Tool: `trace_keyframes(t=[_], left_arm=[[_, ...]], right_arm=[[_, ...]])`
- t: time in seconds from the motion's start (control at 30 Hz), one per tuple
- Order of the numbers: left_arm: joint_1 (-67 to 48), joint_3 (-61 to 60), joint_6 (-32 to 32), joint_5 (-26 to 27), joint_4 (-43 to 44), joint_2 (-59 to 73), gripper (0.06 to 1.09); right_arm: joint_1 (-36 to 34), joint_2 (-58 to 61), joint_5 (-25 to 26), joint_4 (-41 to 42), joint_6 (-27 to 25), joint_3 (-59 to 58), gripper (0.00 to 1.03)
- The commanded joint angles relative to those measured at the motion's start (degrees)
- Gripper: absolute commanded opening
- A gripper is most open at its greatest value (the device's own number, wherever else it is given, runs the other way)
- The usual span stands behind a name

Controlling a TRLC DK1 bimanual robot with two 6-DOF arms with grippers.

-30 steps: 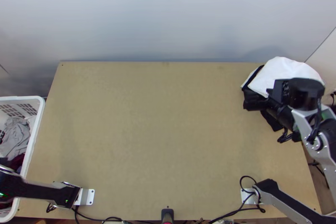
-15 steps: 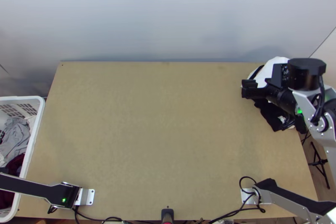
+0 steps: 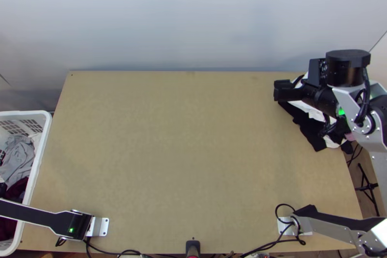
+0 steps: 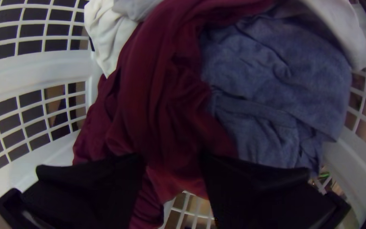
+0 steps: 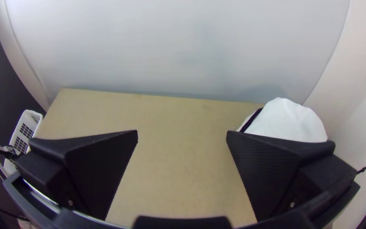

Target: Fold the t-shirt

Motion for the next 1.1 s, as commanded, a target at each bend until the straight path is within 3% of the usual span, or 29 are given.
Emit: trace_keyframes(t=[0.0,0.07,0.1,0.2,0.43,0.83,1.0,1.07], left_arm=[[0.2,2.7,-1.3,-0.3,0.5,5.0,0.36],[0.3,3.9,-1.9,-0.2,0.5,5.7,0.15],[0.2,4.2,-2.3,-0.2,0.3,5.7,0.1],[0.2,6.1,-4.9,2.0,-4.4,3.5,0.1],[0.7,8.5,-13.0,17.7,-24.4,-11.2,0.1],[-6.9,12.3,-16.1,43.0,-59.7,-43.9,0.1],[-21.2,4.9,-18.0,44.2,-58.9,-61.7,0.1],[-28.9,4.7,-23.3,45.1,-58.0,-66.1,0.1]], right_arm=[[0.2,2.1,0.0,-0.2,-0.1,2.8,0.97],[0.2,2.2,0.1,-0.4,-0.1,2.8,0.97],[0.2,2.2,0.1,-0.4,-0.1,2.8,0.97],[0.2,2.2,0.2,-0.4,-0.1,3.1,0.97],[-0.1,2.3,0.6,-0.4,-0.2,3.0,0.97],[-5.1,2.7,0.6,0.6,-0.5,-3.1,0.98],[-7.8,0.1,0.6,0.6,-0.5,-8.9,0.98],[-9.7,-1.4,0.6,0.7,-0.5,-10.7,0.98]])
